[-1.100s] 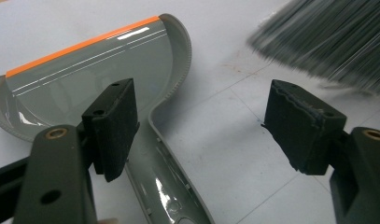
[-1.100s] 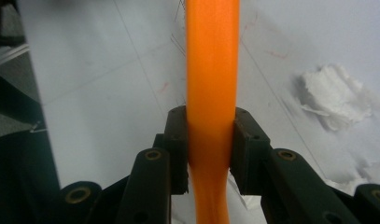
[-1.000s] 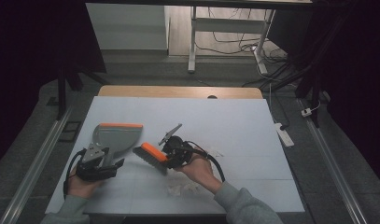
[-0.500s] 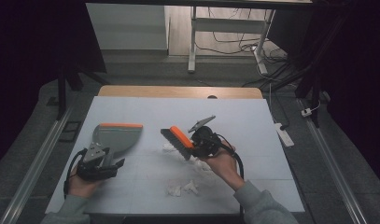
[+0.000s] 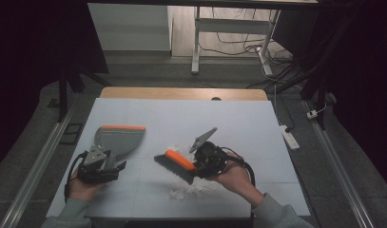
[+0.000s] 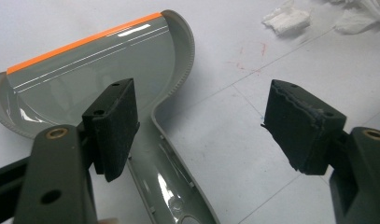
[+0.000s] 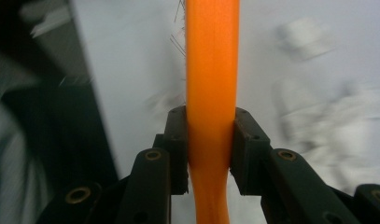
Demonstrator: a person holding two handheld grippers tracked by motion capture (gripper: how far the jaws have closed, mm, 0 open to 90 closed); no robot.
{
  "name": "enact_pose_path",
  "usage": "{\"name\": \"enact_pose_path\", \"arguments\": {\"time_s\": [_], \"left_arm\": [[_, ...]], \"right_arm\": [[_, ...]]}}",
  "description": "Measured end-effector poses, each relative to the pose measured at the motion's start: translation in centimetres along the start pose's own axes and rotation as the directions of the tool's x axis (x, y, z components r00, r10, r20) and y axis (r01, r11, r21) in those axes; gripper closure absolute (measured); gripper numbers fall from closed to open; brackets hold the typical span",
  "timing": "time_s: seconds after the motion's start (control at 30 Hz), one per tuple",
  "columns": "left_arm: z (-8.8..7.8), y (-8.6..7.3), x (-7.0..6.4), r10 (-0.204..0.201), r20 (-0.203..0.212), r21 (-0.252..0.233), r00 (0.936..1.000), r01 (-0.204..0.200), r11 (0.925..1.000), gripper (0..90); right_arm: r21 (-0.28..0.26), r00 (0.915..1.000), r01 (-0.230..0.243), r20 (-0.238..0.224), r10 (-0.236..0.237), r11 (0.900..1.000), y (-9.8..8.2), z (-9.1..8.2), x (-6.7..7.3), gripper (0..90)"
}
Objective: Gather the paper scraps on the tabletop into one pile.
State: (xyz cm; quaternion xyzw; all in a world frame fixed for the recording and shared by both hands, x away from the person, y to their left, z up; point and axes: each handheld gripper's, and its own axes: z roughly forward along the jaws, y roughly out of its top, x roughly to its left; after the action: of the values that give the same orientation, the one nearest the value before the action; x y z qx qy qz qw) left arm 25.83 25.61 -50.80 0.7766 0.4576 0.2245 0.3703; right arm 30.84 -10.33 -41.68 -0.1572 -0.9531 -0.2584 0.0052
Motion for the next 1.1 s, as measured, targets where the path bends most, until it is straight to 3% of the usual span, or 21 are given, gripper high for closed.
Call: {"name": "enact_pose_path", "arguments": {"time_s": [0.07,0.1,0.27,0.33,0.43,0.5,0.57,0.7,0.8,0.9,1.0,1.1], "left_arm": [[0.0,0.0,0.0,-0.001,-0.001,-0.001,1.0000,0.001,1.0000,27.2],[0.0,0.0,0.0,-0.002,-0.001,-0.001,1.0000,0.002,1.0000,27.2],[0.1,0.0,-0.1,0.000,-0.001,0.002,1.0000,0.000,1.0000,27.2],[0.1,0.0,-0.1,0.001,0.000,0.002,1.0000,-0.001,1.0000,27.2],[0.1,0.0,-0.1,0.000,-0.001,0.002,1.0000,0.000,1.0000,27.2],[0.1,-0.1,0.0,-0.002,0.001,0.001,1.0000,0.002,1.0000,27.2],[0.1,-0.1,0.0,-0.003,0.001,0.002,1.0000,0.003,1.0000,27.2],[0.1,-0.1,0.0,-0.001,0.002,0.002,1.0000,0.001,1.0000,27.2],[0.1,-0.1,0.0,-0.001,0.003,0.003,1.0000,0.001,1.0000,27.2],[0.2,-0.1,-0.1,0.008,0.002,0.009,1.0000,-0.008,0.9999,27.2],[0.3,-0.1,-0.1,0.005,0.001,0.009,1.0000,-0.005,0.9999,27.2],[0.3,-0.1,0.0,0.003,0.004,0.011,1.0000,-0.003,0.9999,27.2]], "right_arm": [[0.045,0.9983,0.051,-0.029,-0.050,0.998,-0.2,0.5,1.1,70.1],[0.076,0.9980,0.050,-0.042,-0.047,0.996,-0.3,0.6,1.9,70.1],[0.132,0.9874,0.143,-0.087,-0.132,0.981,-0.1,2.1,4.2,70.1],[0.156,0.9847,0.158,-0.099,-0.143,0.975,0.1,3.0,4.8,70.1],[0.180,0.9852,0.163,-0.081,-0.151,0.970,0.3,4.4,5.0,70.1],[0.181,0.9864,0.157,-0.077,-0.145,0.971,0.4,4.9,4.9,70.1],[0.193,0.9889,0.149,-0.029,-0.146,0.970,0.5,4.9,4.5,70.2],[0.212,0.9944,0.089,0.036,-0.099,0.973,-0.2,4.2,2.9,70.1],[0.213,0.9912,0.038,0.116,-0.063,0.976,-1.0,3.2,1.4,70.1],[0.197,0.9816,-0.008,0.189,-0.030,0.980,-1.8,2.2,-0.3,70.2],[0.138,0.9830,-0.038,0.183,0.012,0.990,-1.8,0.8,-1.1,70.1],[0.089,0.9830,-0.026,0.184,0.009,0.996,-1.1,-0.5,-0.8,70.1]]}}
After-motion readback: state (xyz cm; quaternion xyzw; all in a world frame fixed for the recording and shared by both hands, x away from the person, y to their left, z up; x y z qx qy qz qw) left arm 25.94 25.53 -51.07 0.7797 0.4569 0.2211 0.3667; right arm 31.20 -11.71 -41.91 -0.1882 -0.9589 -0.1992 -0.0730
